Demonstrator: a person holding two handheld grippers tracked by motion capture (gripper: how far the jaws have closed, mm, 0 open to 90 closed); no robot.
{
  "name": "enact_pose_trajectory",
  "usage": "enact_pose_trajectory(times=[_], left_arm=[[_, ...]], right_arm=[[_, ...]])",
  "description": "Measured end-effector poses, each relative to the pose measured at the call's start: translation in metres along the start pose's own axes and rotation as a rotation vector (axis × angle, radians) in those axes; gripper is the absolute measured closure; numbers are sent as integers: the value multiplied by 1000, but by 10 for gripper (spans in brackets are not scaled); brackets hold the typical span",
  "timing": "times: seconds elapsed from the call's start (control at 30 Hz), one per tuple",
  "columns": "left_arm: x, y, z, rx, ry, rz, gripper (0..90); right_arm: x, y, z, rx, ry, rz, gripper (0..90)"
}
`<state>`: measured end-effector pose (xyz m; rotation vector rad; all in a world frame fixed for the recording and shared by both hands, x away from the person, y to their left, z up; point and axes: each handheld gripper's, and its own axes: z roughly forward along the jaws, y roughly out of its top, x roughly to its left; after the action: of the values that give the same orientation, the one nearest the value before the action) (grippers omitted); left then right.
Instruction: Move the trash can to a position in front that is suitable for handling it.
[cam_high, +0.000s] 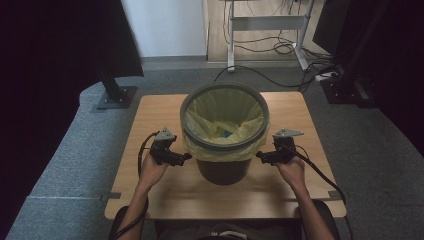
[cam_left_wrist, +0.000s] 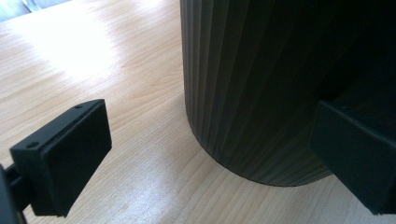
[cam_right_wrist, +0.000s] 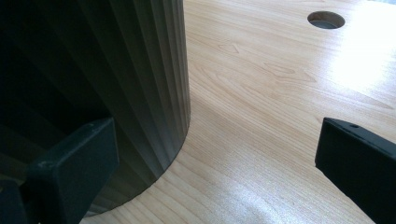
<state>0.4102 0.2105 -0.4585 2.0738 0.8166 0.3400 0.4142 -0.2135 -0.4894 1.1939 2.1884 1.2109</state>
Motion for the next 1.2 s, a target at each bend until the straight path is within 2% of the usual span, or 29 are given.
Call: enact_pose_trajectory(times=[0.13, 0.3, 0.47, 0.73, 0.97, 1.03, 1.2], left_arm=[[-1, -2, -3, 28, 15, 10, 0], [4, -13, -8, 47, 48, -5, 0], [12, -30, -10, 78, 101, -27, 0], [26, -62, -10, 123, 136, -91, 0], [34, -85, -4, 172, 175, -128, 0], [35, -89, -2, 192, 181, -131, 0], [38, -96, 4, 222, 187, -134, 0]], right_arm=[[-1, 0, -4, 1, 7, -21, 0], [-4, -2, -15, 25, -27, -68, 0], [-15, -12, -26, 24, -34, -50, 0], [-37, -41, -36, 62, -84, 1, 0], [-45, -64, -31, 127, -98, 19, 0], [-46, -70, -27, 156, -113, 13, 0], [-49, -81, -22, 181, -125, 14, 0]])
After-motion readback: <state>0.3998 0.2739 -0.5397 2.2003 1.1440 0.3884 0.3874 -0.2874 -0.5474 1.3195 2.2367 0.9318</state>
